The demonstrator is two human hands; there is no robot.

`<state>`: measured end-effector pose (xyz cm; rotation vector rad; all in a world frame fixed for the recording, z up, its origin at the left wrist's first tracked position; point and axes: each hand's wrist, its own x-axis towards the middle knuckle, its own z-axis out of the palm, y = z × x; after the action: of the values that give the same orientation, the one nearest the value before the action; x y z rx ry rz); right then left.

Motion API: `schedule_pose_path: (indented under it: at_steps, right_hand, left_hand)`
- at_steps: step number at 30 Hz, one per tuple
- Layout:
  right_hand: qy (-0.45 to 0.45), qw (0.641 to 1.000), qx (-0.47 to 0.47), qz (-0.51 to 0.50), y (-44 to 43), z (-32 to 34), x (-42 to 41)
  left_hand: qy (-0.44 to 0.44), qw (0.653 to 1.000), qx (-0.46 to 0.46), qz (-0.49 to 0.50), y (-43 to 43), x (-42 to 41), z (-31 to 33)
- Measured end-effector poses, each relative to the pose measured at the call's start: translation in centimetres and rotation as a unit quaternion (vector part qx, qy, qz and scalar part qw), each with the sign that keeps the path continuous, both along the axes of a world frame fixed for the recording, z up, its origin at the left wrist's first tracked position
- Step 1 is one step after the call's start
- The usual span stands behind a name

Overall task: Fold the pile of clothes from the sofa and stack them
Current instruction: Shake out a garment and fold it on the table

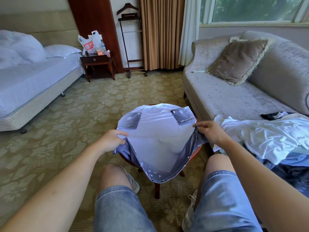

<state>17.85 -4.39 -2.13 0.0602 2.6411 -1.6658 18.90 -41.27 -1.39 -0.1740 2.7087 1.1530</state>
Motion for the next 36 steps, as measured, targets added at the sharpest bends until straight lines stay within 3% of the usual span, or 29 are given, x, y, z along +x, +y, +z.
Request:
schedule_pose_path:
  at_steps: [5,10,15,18,22,27,36]
  right_hand:
    - [-0.053,0.988,0.133,0.065,2.5,0.2,1.5]
    - [-0.077,0.976,0.189,0.074,4.6,0.5,2.2]
    - [-0.011,0.981,0.172,-0.084,5.7,0.2,-0.6]
    - [0.008,0.973,0.138,-0.183,5.9,-0.3,-3.2]
    - [0.003,0.958,0.123,-0.261,4.9,-1.0,-7.9]
    - [0.015,0.952,0.141,-0.273,3.1,-0.9,-15.3]
    - [-0.017,0.956,0.202,-0.213,1.4,-3.4,-28.9]
  left_hand:
    - [-0.074,0.996,-0.036,-0.035,-0.9,1.8,1.0]
    - [-0.142,0.989,-0.021,-0.039,-0.7,2.6,2.4]
    - [-0.013,0.996,0.004,0.084,-1.0,-0.1,2.1]
    - [0.082,0.975,0.071,0.195,-1.5,-3.0,0.8]
    - [0.122,0.938,0.153,0.285,-1.8,-7.8,-0.9]
    - [0.148,0.921,0.147,0.329,-2.3,-15.5,-2.8]
    - [0.075,0.917,0.088,0.381,-4.9,-29.0,-6.6]
